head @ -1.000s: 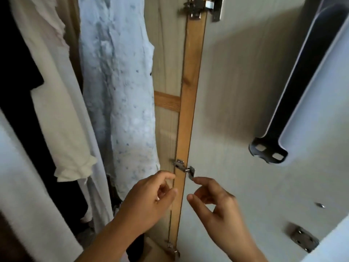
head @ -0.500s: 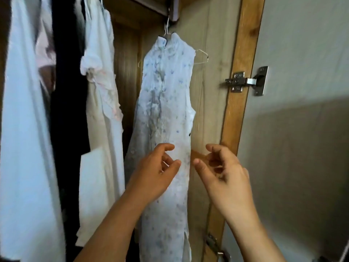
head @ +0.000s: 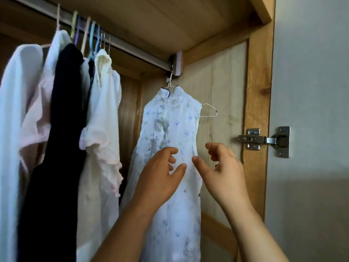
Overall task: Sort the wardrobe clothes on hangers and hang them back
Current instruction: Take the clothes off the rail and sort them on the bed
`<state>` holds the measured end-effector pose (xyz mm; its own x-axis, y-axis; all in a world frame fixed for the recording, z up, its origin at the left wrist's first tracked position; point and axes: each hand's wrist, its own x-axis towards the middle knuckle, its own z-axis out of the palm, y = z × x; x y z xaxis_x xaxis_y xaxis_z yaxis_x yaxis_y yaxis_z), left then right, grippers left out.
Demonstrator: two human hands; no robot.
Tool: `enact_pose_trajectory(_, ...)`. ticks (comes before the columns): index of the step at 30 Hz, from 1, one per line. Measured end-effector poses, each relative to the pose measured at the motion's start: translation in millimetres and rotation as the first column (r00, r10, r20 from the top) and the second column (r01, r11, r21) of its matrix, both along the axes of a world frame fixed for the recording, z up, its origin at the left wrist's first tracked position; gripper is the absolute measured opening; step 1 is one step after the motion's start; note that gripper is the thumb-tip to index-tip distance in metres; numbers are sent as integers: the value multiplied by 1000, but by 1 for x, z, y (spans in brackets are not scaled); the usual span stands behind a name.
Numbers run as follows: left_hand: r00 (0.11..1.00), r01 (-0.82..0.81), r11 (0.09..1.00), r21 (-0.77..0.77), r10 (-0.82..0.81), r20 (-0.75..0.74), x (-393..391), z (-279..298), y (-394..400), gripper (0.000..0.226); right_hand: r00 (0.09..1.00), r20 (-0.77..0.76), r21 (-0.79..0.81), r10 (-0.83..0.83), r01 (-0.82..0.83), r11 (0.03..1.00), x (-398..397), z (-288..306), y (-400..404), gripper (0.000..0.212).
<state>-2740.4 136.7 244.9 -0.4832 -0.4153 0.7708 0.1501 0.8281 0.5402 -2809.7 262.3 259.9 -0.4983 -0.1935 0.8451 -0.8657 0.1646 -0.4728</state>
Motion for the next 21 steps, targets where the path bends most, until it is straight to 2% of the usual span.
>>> enact_pose_trajectory(3, 998, 33, 999, -12, -34, -44, -12, 15, -21, 40, 993, -67, 44, -98, 101, 994, -25, 31, -20, 42)
enact_pose_trajectory(8, 994, 52, 998, -38, -56, -94, -30, 37, -52, 36, 946, -214, -20, -244, 246, 969, -52, 90, -47, 41)
enact_pose_trajectory(12, 988, 51, 997, -63, -60, -142, -45, 50, -71, 34, 874, -242, 82, -420, 450, 889, -62, 124, -62, 53)
enact_pose_trajectory(14, 985, 48, 996, -71, -59, -163, -52, 54, -78, 33, 865, -242, 152, -440, 481, 863, -64, 133, -72, 55)
enact_pose_trajectory(17, 981, 45, 996, -73, -58, -187, -60, 55, -90, 31, 850, -241, 236, -468, 519, 822, -69, 140, -85, 48)
enact_pose_trajectory(21, 976, 51, 994, -98, -71, -208, -66, 52, -104, 26, 782, -268, 181, -563, 615, 768, -77, 144, -93, 29)
